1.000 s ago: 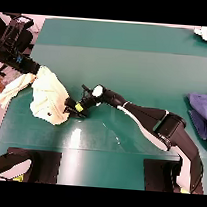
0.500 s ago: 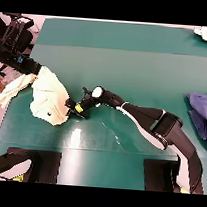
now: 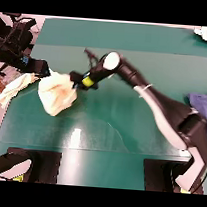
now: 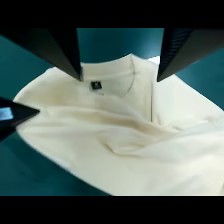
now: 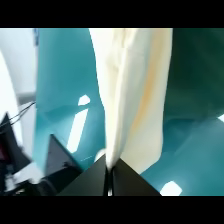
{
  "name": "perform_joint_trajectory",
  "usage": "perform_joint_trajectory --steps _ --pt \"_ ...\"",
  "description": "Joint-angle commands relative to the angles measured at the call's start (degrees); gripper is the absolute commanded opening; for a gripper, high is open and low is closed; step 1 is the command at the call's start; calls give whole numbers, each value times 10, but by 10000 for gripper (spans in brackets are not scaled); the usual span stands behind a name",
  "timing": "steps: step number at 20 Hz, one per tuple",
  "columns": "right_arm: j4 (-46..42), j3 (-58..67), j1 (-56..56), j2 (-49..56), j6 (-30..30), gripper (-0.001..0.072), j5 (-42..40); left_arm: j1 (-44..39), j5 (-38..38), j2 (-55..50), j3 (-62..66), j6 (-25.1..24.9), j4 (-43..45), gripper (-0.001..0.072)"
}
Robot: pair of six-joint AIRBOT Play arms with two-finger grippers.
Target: Fold the shirts.
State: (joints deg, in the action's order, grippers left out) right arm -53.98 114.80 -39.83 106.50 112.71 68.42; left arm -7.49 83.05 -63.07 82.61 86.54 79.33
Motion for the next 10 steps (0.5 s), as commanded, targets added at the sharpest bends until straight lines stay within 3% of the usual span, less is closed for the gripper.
perform_joint_trajectory --steps 1,4,10 --pt "-225 22 52 -87 -18 20 132 0 -20 0 0 3 -100 541" --pt "-350 -3 98 -153 -59 21 210 0 -18 0 0 -2 -150 542" --pt "-362 -199 211 -292 -92 21 188 0 8 0 -2 -11 -126 542"
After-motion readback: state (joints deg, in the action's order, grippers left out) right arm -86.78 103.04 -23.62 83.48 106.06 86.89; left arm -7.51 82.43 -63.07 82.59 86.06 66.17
